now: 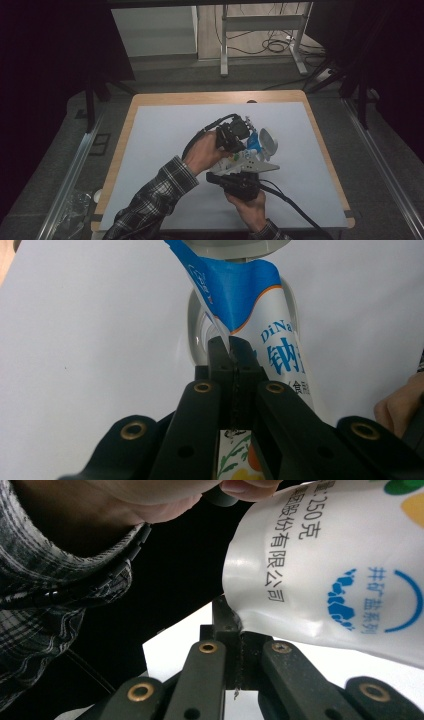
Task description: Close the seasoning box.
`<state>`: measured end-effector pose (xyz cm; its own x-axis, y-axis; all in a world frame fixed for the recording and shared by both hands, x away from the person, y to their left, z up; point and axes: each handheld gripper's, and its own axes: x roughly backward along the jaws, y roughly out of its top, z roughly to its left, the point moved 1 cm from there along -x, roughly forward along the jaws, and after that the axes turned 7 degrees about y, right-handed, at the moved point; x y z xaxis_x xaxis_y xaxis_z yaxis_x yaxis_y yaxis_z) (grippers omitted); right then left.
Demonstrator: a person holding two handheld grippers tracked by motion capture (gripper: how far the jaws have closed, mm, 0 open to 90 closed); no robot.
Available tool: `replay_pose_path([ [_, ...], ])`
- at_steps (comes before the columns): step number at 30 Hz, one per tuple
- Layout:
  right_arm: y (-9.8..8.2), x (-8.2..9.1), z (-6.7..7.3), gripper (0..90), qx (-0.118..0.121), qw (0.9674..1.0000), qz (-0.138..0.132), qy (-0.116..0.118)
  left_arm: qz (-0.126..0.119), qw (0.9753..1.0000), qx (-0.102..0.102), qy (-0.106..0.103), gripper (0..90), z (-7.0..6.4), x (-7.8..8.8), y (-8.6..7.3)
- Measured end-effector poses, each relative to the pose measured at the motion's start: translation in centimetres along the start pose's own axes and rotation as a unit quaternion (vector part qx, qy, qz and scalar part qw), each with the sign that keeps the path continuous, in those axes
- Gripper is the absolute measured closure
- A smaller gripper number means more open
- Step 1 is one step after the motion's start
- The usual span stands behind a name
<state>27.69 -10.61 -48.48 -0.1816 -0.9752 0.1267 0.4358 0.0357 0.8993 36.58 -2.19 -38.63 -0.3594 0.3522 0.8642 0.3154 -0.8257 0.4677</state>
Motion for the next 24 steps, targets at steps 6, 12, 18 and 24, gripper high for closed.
replay_pose_path([
  [6,0.09,0.00,0.13,89.8,0.001,1.0000,-0.001,0.000,0.002,1.0000,0.000,-0.001,90.0,0.03,0.03,-0.02],
  [12,0.18,-0.01,0.20,89.7,0.010,0.9999,0.000,-0.002,0.002,1.0000,0.001,-0.001,90.0,0.05,0.04,-0.04],
  [18,0.25,0.00,0.25,89.8,0.014,0.9999,0.002,-0.004,0.004,1.0000,0.000,-0.001,90.0,0.06,0.07,-0.02],
  [24,0.38,0.06,0.32,89.7,0.017,0.9998,0.000,-0.004,0.004,1.0000,-0.001,0.001,90.0,0.05,0.11,0.05],
])
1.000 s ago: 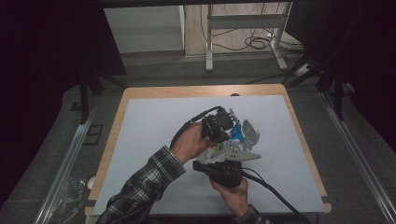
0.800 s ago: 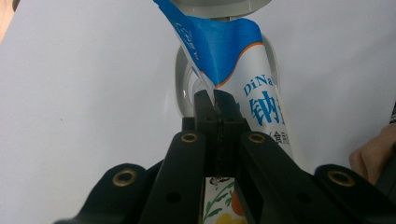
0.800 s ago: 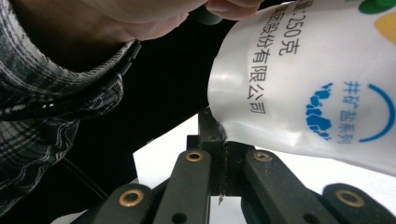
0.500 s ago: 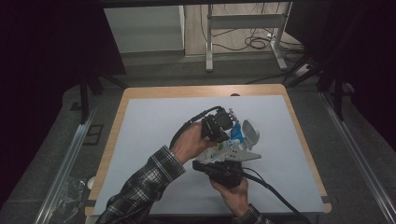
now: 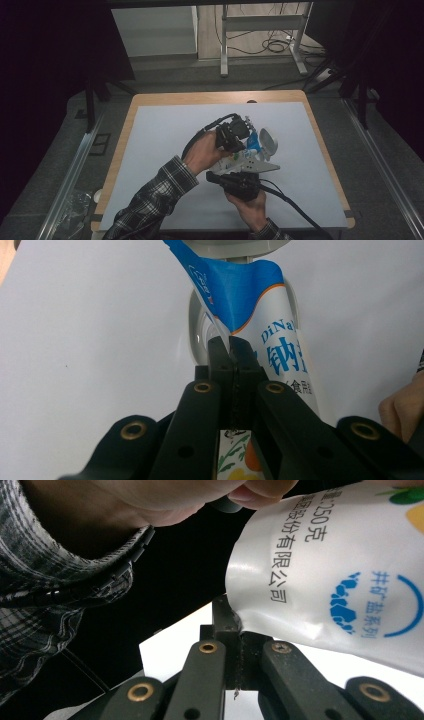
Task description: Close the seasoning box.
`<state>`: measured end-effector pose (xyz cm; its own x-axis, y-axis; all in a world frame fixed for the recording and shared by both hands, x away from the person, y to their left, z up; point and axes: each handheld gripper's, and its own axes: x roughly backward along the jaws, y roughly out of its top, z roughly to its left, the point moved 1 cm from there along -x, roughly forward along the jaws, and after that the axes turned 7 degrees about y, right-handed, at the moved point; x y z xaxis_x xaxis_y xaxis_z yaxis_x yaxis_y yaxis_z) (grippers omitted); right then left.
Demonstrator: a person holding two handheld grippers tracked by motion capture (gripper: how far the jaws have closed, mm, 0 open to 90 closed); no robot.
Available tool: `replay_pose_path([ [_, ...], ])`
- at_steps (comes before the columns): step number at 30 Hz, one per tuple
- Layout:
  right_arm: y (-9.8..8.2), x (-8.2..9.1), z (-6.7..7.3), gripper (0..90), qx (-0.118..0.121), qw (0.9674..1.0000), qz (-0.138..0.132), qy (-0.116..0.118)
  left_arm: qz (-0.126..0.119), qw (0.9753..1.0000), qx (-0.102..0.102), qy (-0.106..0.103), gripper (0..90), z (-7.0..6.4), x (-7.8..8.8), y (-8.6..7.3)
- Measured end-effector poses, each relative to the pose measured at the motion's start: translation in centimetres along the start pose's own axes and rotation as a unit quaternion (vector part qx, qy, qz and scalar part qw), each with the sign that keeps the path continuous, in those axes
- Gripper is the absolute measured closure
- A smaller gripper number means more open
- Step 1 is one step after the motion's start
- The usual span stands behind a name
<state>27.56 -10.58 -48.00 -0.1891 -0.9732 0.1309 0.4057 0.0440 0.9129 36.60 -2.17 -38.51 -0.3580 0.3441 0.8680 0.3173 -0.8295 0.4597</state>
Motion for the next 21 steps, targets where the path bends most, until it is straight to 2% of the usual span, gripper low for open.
replay_pose_path([
  [21,0.17,0.01,0.16,89.7,0.005,1.0000,-0.002,0.002,0.008,0.9999,-0.002,0.007,90.0,-0.02,0.10,0.03],
])
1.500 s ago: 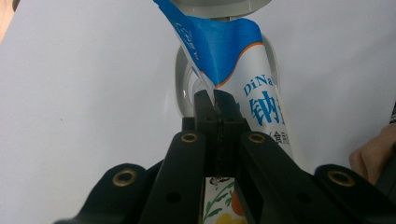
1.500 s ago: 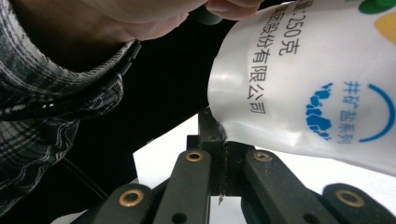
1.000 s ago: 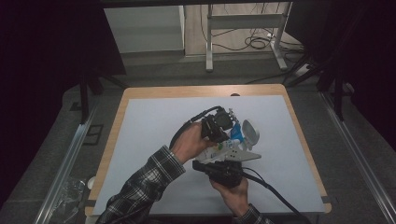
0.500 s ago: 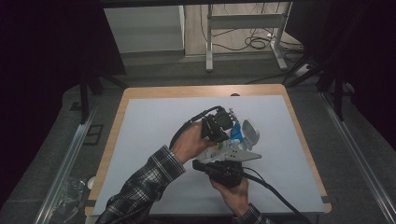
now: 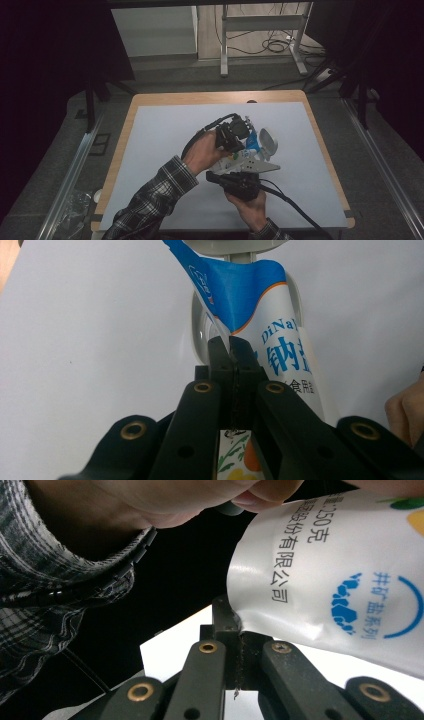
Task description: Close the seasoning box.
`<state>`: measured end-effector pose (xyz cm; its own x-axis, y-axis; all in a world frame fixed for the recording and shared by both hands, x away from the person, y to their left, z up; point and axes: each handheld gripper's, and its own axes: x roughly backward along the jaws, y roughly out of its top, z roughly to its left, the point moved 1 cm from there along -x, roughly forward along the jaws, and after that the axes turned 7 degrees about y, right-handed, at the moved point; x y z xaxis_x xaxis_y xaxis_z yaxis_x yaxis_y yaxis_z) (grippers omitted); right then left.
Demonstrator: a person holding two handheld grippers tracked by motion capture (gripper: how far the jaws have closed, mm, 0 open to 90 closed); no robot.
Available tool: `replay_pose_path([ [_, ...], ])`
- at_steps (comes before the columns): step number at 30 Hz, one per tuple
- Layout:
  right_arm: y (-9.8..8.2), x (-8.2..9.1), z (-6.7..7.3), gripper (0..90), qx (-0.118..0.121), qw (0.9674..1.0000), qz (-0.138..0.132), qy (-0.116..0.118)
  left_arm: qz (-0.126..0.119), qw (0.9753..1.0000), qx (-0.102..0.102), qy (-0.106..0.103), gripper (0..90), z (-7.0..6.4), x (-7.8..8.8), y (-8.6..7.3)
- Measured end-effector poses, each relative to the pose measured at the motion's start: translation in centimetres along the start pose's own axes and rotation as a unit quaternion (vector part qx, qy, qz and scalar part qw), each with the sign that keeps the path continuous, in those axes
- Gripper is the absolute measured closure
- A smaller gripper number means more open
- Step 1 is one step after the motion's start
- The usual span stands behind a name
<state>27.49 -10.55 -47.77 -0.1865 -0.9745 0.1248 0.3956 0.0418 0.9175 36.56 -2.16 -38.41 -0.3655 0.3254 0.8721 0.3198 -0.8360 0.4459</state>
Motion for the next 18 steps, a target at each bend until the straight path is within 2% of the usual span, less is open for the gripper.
replay_pose_path([
  [18,0.05,-0.05,0.06,89.7,0.001,1.0000,-0.003,0.000,0.005,1.0000,0.003,0.006,90.0,0.06,0.06,-0.02],
])
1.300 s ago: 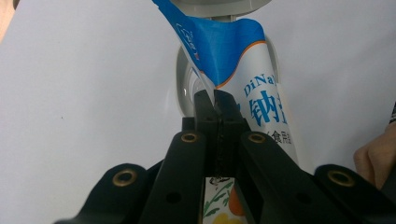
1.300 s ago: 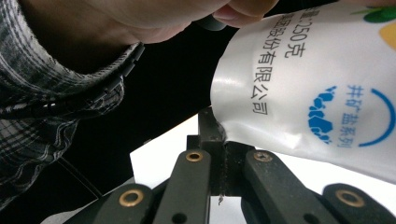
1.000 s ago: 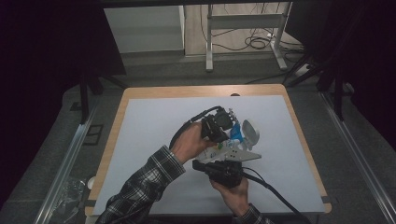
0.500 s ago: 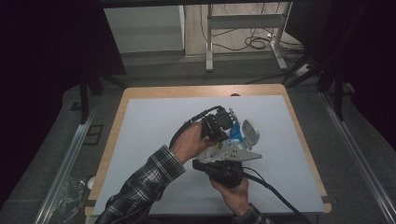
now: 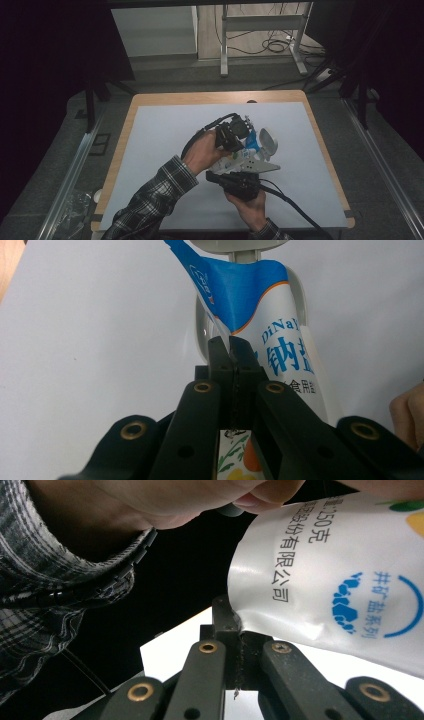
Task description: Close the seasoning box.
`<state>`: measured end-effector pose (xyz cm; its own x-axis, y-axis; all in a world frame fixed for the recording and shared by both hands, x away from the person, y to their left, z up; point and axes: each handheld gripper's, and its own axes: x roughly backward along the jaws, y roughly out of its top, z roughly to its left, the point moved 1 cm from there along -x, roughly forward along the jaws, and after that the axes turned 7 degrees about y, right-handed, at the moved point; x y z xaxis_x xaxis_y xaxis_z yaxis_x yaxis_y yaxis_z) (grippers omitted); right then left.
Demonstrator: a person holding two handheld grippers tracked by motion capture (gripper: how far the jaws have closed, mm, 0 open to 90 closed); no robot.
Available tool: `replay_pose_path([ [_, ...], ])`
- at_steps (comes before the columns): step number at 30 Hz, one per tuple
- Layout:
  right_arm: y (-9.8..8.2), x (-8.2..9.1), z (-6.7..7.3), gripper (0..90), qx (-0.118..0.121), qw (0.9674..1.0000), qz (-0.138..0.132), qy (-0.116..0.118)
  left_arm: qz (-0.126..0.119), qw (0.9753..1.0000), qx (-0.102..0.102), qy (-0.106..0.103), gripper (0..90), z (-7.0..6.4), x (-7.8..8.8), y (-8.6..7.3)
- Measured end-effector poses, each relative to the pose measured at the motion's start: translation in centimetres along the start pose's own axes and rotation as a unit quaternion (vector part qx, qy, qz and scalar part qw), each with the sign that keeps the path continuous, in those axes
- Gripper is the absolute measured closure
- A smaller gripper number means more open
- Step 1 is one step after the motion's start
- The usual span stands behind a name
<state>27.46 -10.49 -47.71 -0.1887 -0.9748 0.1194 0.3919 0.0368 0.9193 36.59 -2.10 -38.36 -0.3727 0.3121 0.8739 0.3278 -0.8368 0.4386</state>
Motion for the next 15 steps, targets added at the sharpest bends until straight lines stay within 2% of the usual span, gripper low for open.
replay_pose_path([
  [15,0.00,-0.04,0.01,89.7,-0.002,1.0000,-0.001,0.002,0.006,1.0000,0.002,0.004,90.0,0.16,-0.07,-0.08],
])
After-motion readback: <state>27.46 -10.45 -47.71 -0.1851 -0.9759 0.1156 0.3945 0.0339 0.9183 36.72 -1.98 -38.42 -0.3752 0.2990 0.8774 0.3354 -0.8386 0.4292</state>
